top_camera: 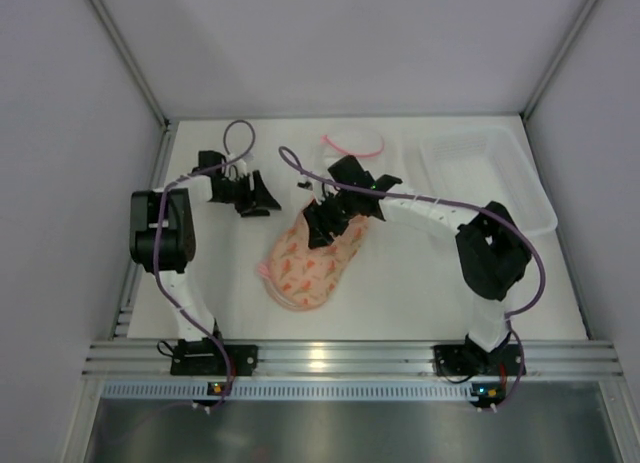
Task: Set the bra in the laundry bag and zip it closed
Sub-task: Adjust the laundry bag at the center of the board.
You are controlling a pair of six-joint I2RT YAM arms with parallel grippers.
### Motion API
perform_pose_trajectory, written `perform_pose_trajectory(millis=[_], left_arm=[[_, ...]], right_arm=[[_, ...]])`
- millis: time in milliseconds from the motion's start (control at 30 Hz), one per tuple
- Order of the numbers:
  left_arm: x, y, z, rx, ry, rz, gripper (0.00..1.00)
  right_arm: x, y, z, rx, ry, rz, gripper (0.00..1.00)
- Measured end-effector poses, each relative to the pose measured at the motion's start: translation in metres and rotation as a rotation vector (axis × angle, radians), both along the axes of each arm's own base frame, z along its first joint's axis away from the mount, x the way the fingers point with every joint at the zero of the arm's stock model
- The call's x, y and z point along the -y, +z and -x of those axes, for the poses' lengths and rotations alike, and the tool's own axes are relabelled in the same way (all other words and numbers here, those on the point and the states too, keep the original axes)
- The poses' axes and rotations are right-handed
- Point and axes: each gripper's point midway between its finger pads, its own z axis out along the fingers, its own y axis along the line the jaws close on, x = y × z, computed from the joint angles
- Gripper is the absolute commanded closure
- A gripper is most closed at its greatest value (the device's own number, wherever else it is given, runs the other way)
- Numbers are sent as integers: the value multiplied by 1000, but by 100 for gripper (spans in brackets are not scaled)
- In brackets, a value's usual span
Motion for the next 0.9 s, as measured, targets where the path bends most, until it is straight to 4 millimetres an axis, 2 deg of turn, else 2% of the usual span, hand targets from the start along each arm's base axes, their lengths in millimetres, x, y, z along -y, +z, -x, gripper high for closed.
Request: perform_pose_trajectory(millis=[167, 200, 267, 367, 400, 500, 567, 600, 633, 667, 733, 800, 867, 900], left_arm=[[-82, 29, -39, 95, 201, -29, 37], [-96, 37, -44, 122, 228, -38, 37], [-111, 51, -46, 164, 250, -54, 37], [-113, 72, -35, 226, 229, -79, 38], [-110, 80, -27, 250, 212, -86, 38], [-102, 95, -6, 308, 167, -109, 38], [-99, 101, 8, 337, 145, -123, 39], [-98, 103, 15, 349, 137, -128, 39], [-98, 105, 21, 356, 132, -126, 39], [-97, 107, 28, 363, 128, -122, 39], [-100, 111, 38, 379, 130, -118, 40], [-105, 117, 47, 422, 126, -134, 41], [-108, 127, 55, 493, 112, -168, 42], [-108, 133, 60, 546, 90, -195, 43]], right_arm=[[-20, 31, -15, 79, 48, -75, 36], [-26, 35, -19, 101, 70, -83, 38], [-37, 35, -26, 134, 111, -83, 38], [-51, 19, -38, 188, 175, -55, 25], [-53, 7, -41, 207, 199, -34, 16], [-47, -22, -42, 246, 248, 31, 11], [-44, -32, -45, 274, 278, 54, 16], [-45, -35, -48, 289, 294, 60, 23], [-48, -37, -52, 301, 307, 65, 26], [-54, -38, -59, 311, 317, 69, 35], [-67, -42, -74, 339, 323, 65, 47], [-73, -53, -84, 346, 314, 81, 54], [-69, -69, -85, 324, 297, 115, 54], [-70, -68, -88, 324, 281, 109, 55]])
